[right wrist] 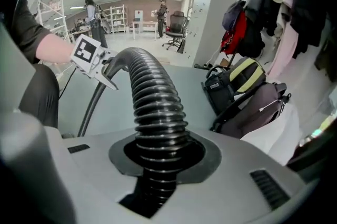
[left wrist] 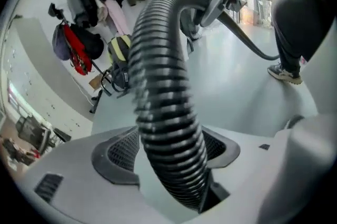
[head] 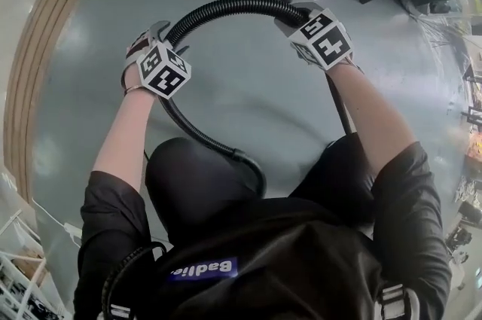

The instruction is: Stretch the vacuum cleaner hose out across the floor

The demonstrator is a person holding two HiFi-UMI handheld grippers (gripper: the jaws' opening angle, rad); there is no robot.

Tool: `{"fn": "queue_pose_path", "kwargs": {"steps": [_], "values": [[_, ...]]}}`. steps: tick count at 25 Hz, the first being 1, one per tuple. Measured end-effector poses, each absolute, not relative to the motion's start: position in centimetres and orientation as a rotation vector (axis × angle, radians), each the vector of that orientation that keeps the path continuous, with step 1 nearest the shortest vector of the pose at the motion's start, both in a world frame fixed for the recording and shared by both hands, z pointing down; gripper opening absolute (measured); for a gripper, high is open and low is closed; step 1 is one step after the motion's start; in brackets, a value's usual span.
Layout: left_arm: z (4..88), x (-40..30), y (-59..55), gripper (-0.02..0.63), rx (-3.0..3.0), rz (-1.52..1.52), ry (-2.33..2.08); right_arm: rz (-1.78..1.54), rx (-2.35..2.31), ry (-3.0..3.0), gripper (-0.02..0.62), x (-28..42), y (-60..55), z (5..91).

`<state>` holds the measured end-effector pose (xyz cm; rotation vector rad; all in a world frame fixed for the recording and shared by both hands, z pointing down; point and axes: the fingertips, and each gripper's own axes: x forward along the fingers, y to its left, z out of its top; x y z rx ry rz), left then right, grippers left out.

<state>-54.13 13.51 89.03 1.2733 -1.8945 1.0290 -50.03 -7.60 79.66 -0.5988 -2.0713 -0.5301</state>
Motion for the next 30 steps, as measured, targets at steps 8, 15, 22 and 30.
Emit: {"fn": "queue_pose_path", "kwargs": {"steps": [8, 15, 22, 30], "values": [[91.1, -53.3, 14.6, 0.121, 1.365, 0.831, -1.799, -0.718, -0.62, -1.789, 0.119, -47.4, -8.2, 84.0], [86.3, -56.6, 13.9, 0.109, 1.427, 1.286, -1.626, -1.151, -0.932, -1.71, 0.229, -51.7, 1.9, 81.5], [82.6, -58.3, 9.7, 0.115, 1.403, 1.384, -1.599, -1.125, -1.062, -1.856, 0.237, -59.0, 5.8, 83.4], [86.5, -63.1, 14.1, 0.324, 0.94, 1.19, -1.834, -0.609, -1.097, -1.981, 0.084, -65.0, 0.4, 83.8]]}}
